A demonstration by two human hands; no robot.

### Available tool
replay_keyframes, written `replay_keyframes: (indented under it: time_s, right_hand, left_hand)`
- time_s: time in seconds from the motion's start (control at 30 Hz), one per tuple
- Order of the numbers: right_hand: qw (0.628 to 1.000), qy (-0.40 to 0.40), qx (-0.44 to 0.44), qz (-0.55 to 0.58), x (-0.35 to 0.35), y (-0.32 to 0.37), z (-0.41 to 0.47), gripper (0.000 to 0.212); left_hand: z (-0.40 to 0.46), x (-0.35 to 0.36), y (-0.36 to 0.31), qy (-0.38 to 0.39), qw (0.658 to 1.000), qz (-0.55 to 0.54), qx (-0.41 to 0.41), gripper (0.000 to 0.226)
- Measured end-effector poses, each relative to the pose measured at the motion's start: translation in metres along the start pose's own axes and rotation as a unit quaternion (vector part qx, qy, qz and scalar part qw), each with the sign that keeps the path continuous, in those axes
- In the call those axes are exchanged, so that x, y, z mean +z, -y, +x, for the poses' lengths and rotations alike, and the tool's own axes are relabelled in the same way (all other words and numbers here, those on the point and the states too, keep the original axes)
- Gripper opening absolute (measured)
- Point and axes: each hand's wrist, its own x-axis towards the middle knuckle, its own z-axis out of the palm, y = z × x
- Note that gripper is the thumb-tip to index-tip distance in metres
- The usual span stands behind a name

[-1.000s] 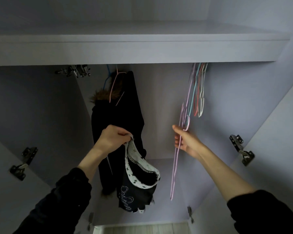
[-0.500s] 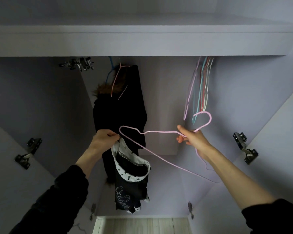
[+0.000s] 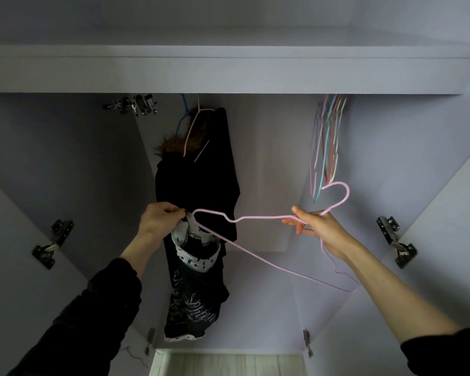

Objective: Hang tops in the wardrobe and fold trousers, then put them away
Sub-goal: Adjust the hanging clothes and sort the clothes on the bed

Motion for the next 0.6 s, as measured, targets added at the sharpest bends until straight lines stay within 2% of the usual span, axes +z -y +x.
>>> replay_keyframes:
  time_s: [0.27, 0.43, 0.6]
  right_hand:
    - [0.994, 0.007, -0.042, -0.102, 0.022, 0.013, 0.002, 0.056]
    - [0.998, 0.018, -0.041, -0.042, 0.050, 0.027, 0.000, 0.048]
    - [0.999, 0.040, -0.017, -0.019, 0.066, 0.033, -0.006, 0.046]
  left_hand:
    - [-0.009, 0.005, -0.016, -0.010, 0.992, 0.108, 0.070, 0.020]
    - [-0.024, 0.018, -0.032, 0.030, 0.985, 0.135, 0.106, 0.019]
    - [-0.041, 0.031, -0.046, 0.089, 0.973, 0.150, 0.152, 0.005]
